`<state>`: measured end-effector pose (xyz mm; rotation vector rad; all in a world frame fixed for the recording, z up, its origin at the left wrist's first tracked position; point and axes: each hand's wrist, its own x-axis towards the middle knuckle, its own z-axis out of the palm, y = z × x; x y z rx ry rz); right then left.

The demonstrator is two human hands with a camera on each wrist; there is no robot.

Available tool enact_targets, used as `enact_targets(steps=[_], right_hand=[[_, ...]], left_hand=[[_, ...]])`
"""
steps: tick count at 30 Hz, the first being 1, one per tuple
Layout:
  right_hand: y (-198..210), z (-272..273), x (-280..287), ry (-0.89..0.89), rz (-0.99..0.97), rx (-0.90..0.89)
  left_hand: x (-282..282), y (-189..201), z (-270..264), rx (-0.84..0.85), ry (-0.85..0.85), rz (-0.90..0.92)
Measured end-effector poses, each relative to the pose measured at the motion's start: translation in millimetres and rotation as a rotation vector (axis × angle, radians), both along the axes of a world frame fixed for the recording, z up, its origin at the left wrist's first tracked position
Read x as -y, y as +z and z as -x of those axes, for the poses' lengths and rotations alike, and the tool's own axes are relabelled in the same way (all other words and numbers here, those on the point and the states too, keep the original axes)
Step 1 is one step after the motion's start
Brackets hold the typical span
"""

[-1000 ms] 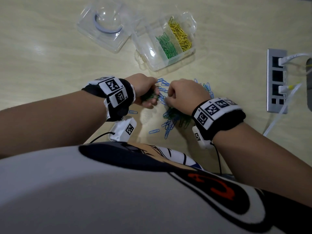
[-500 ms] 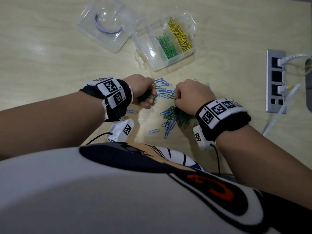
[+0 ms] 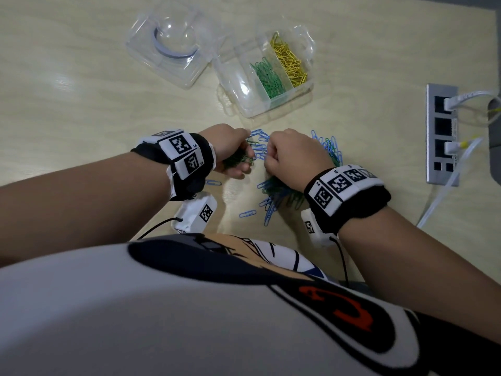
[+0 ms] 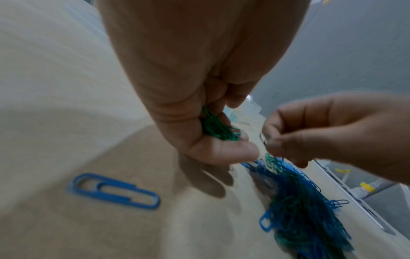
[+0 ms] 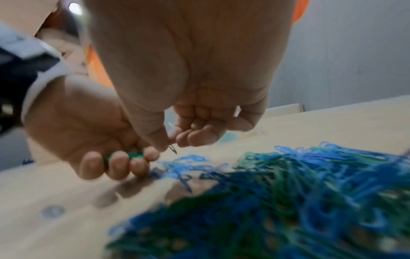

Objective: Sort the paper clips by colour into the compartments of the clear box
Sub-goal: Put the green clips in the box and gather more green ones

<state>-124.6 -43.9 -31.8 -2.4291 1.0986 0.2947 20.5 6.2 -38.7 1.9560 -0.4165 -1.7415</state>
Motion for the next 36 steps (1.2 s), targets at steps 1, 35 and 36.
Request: enact_targets(steps=[1,35,36], right_hand=[[4.3,-2.4,-2.1,-0.027,-0.048,0.071],[-24.6,-32.4,12.8,0.028,0.098,-0.088],[-23.1,-31.4,13.2,0.028,0.099,-0.106]], left_hand=[[-0.4,-0.1,0.0,-0.008,0.003,0.004],[2.8,-2.8,-20.2,0.019,-0.019,-0.016],[2.9,-2.7,-20.3,0.022,-0.017,-0.014]])
